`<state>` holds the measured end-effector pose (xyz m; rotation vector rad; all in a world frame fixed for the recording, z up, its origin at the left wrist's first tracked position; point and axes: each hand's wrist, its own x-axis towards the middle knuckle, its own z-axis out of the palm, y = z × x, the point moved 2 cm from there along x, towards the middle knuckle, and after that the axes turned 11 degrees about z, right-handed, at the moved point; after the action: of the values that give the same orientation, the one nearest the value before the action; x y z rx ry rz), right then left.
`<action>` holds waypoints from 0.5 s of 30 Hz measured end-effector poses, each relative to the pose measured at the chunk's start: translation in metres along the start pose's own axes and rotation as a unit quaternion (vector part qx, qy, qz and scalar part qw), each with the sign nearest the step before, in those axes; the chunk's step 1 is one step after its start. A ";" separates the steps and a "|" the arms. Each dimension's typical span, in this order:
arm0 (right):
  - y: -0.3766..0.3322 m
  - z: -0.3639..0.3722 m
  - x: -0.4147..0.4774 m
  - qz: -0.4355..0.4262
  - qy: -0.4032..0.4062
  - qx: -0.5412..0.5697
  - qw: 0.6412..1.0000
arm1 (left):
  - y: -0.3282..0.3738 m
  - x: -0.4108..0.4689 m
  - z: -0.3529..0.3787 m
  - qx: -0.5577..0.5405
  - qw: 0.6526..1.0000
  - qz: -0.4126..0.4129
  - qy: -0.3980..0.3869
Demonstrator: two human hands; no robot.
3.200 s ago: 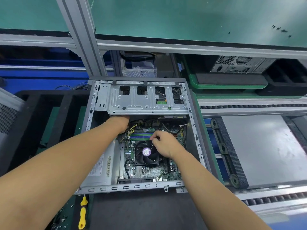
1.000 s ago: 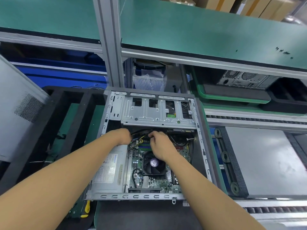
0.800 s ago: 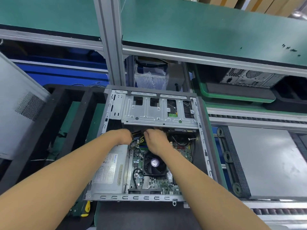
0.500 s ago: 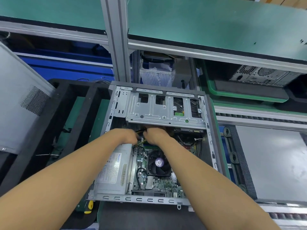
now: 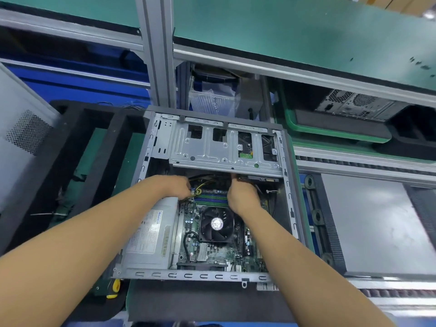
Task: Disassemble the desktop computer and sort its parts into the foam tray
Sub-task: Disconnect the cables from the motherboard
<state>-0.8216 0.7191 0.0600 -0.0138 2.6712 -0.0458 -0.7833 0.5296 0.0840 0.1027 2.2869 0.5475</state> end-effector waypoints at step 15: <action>-0.001 0.008 0.013 -0.081 -0.022 0.046 0.995 | 0.001 -0.003 -0.001 -0.053 0.998 -0.011 0.027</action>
<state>-0.8292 0.7180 0.0469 -0.2004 2.6164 -0.2167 -0.7818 0.5291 0.0874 0.0110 2.3038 0.6653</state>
